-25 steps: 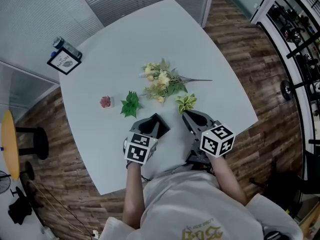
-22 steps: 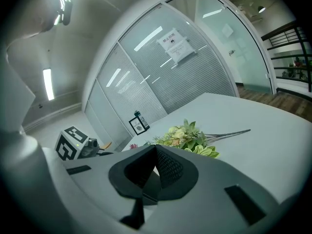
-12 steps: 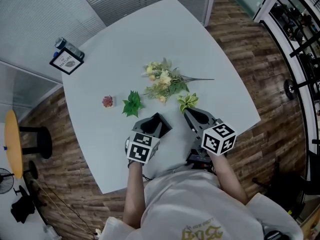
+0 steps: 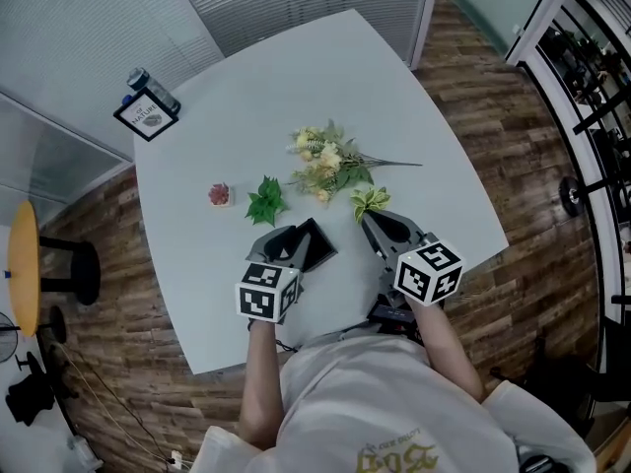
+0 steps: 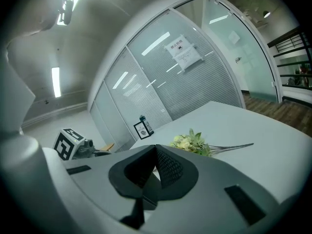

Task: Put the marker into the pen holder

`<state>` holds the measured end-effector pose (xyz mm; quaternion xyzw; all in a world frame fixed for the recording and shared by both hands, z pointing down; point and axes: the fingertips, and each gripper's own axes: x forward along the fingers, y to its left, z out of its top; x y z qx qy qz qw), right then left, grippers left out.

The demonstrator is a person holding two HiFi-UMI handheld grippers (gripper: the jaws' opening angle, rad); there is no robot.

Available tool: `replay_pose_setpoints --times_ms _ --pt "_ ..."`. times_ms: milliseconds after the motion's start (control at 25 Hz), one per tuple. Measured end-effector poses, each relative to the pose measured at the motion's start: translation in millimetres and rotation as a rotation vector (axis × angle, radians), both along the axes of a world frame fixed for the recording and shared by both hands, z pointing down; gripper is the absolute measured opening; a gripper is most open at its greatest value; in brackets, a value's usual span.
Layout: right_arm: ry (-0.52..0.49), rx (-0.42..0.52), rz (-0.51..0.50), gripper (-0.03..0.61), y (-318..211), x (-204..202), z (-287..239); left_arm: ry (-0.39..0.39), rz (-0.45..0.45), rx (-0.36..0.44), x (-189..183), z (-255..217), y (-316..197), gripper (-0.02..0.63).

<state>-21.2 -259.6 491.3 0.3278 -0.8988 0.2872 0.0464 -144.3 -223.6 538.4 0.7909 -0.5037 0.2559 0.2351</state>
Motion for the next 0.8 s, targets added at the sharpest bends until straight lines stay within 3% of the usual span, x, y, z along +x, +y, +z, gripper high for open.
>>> replay_pose_setpoints --times_ms 120,360,600,800 --pt "-0.017 0.022 -0.008 0.017 8.5 0.4 -15.2 0.094 -0.044 0.033 0.1 -15.4 6.5 0.109" --pt "-0.012 0.101 -0.019 0.017 21.9 2.7 -47.2 0.205 -0.137 0.143 -5.7 -48.5 17.7 0.08" --pt "0.0 0.149 0.0 0.017 32.0 12.8 -61.4 0.197 -0.197 0.249 -13.5 -72.7 22.8 0.025" --pt "0.034 0.163 0.024 0.017 36.2 20.2 -58.5 0.165 -0.189 0.254 -11.3 -75.7 25.3 0.015"
